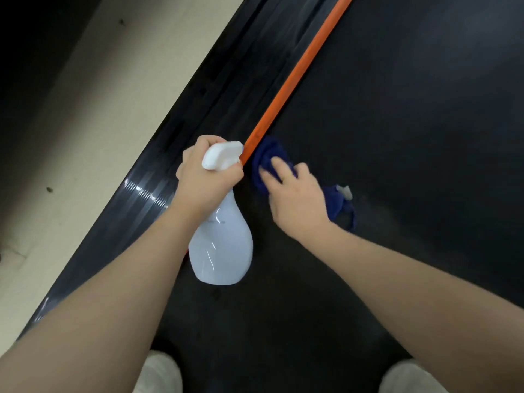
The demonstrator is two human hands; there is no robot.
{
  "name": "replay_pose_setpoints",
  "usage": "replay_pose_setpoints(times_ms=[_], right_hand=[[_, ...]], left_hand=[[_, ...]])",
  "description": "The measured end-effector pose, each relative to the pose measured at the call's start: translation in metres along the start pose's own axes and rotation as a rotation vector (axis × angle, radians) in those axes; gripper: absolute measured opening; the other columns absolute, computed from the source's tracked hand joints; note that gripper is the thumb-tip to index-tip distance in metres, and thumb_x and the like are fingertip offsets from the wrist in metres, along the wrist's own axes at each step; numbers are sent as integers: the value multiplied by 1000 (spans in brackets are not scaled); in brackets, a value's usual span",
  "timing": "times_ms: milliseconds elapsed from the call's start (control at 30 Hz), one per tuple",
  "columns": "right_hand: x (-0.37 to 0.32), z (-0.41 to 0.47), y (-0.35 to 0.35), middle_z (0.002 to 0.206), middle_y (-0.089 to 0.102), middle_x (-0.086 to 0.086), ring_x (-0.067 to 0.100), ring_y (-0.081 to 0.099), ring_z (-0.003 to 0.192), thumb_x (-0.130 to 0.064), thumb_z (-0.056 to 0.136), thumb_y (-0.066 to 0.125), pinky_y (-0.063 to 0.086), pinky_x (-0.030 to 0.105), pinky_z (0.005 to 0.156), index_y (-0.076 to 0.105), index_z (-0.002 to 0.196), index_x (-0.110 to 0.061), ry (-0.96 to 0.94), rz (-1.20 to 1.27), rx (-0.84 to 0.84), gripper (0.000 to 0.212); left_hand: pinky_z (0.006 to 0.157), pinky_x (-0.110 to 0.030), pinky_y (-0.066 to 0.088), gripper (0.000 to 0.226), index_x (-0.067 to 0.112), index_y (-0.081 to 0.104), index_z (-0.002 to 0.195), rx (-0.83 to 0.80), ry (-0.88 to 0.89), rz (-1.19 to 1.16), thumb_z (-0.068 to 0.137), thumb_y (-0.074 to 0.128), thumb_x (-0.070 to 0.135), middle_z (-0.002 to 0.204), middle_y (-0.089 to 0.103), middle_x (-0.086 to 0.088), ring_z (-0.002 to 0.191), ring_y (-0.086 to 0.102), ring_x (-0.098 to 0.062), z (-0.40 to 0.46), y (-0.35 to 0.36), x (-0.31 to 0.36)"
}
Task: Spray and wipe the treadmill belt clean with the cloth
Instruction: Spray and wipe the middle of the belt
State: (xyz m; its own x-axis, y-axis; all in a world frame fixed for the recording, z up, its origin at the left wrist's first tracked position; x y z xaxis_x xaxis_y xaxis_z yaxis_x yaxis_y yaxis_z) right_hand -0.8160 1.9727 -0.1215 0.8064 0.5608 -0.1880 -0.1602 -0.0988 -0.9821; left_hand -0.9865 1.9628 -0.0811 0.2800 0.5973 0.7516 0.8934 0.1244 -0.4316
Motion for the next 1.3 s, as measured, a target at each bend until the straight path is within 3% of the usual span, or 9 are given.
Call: replay_pose_setpoints(times_ms=[100,300,500,700,833,933,1033,1167,1300], right_hand=[[16,3,-9,115,64,5,33,58,77,-18,58,80,46,31,57,68,112,-21,-160,-85,-61,56],[9,27,-2,114,64,9,36,55,73,-11,64,66,42,30,54,69,108,-17,258,13,119,45],[-16,-35,-6,120,63,8,33,55,73,-13,68,76,47,34,56,68,113,-21,-130,167,-182,47],[2,9,-7,118,62,13,38,53,73,-2,67,71,43,34,55,67,114,-17,524,17,58,50],[-50,-19,0,127,56,8,35,51,78,-11,74,69,46,37,62,63,120,-20,255,107,-103,47],[-47,-32,-14,149,32,2,31,43,101,-19,92,52,41,38,81,40,141,-31,131,119,-363,51],[-29,-26,-20,155,16,0,30,35,114,-17,98,37,34,37,91,23,146,-37,262,-12,-347,53],[-26,-18,-14,149,34,8,39,42,105,-11,91,47,38,41,85,42,141,-28,640,51,-169,52],[-54,-43,-7,142,43,10,39,48,95,-16,83,62,45,43,78,48,136,-23,134,85,-294,55]], left_hand=[[76,-36,55,36,51,53,90,-47,-18,-3,58,67,43,118,58,-4,107,59,-25,4,-4,-2],[81,-47,57,44,43,61,102,-132,3,-10,60,72,38,123,56,-11,110,59,-30,12,-9,-10],[70,-27,53,43,46,63,99,-240,-8,11,58,68,36,126,53,-9,109,59,-23,8,-15,1],[74,-30,55,48,42,61,106,-283,37,38,60,71,36,126,52,-11,113,56,-25,10,-21,-2],[70,-23,51,48,42,59,111,-228,54,63,63,67,36,126,51,-1,115,52,-23,7,-19,-6],[68,-20,45,46,36,56,118,-185,65,91,73,65,28,126,41,7,117,45,-22,-2,-13,-1],[72,-24,48,47,34,56,120,-191,73,81,74,64,28,122,36,7,118,43,-24,-5,-14,3],[81,-30,53,49,35,53,120,-252,63,107,73,66,32,121,33,6,117,43,-22,-1,-20,3],[81,-31,53,52,37,55,118,-216,61,118,66,61,36,124,36,7,117,43,-21,-8,-19,6]])
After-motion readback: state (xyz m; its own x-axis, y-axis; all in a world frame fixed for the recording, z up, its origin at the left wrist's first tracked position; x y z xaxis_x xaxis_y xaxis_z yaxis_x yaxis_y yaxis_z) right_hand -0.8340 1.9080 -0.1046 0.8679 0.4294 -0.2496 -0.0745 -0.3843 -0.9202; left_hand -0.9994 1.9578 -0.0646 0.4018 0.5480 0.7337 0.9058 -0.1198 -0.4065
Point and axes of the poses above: each hand's wrist, its own z-axis towards the middle knuckle, its own y-axis out of the palm, x = y × z, the point moved 1 cm from there along z, towards the middle knuckle
